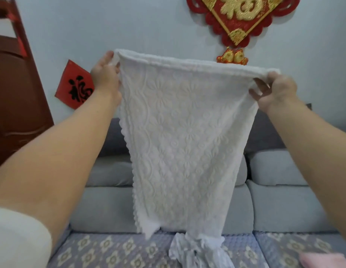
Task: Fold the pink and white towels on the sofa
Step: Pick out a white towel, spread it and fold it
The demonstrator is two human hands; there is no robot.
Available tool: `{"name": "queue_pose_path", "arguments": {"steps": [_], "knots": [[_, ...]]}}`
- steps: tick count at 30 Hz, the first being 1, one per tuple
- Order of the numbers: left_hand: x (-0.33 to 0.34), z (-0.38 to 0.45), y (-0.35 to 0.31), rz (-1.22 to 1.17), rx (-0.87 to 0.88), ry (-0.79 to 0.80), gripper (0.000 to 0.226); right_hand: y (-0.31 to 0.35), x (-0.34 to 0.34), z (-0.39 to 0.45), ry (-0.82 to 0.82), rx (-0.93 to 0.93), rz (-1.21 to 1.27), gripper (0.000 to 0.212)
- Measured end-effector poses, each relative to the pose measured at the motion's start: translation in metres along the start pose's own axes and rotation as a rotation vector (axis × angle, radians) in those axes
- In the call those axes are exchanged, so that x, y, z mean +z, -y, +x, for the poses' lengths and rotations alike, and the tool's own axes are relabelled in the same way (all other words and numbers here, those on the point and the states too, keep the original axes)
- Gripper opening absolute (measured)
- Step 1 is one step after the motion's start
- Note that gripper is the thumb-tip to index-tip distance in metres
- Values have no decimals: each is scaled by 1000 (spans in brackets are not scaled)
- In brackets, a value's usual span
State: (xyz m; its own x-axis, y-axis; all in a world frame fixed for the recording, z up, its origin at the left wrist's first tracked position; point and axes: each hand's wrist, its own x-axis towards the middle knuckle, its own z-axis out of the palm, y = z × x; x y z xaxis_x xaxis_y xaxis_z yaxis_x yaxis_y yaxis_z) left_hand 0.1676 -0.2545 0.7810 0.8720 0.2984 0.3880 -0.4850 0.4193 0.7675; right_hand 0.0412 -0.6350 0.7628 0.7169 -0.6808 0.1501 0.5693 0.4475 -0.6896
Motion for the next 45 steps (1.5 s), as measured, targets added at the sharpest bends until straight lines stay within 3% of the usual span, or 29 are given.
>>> {"name": "queue_pose_path", "arguments": {"steps": [4,11,14,16,21,25,27,29,31,34,41,45], "knots": [[-30,-5,1,146,40,-34,62,-16,4,-18,-10,-9,-51,28],[-96,-5,-16,329,125,-155,61,-52,49,-56,29,24,-142,25],[-128,2,-32,405,127,-197,60,-71,76,-72,41,-64,-289,30],[-139,9,-46,414,118,-190,58,-79,90,-77,136,-113,-398,27],[-119,25,-85,440,135,-109,60,-70,92,-75,200,14,-420,16],[-68,30,-71,416,145,-44,51,-57,43,-66,348,60,-545,17],[-40,29,-39,408,115,10,48,-51,-2,-58,391,80,-726,24],[-8,18,9,401,62,96,43,-46,-58,-52,373,121,-891,17],[27,-3,71,401,-22,183,38,-45,-120,-44,311,192,-1033,8],[76,-45,181,402,-164,326,46,-49,-222,-32,184,347,-1150,16],[158,-193,462,387,-575,541,36,-79,-476,-19,-123,658,-1041,22],[190,-300,615,458,-816,612,23,-106,-622,1,-329,761,-1015,8]]}}
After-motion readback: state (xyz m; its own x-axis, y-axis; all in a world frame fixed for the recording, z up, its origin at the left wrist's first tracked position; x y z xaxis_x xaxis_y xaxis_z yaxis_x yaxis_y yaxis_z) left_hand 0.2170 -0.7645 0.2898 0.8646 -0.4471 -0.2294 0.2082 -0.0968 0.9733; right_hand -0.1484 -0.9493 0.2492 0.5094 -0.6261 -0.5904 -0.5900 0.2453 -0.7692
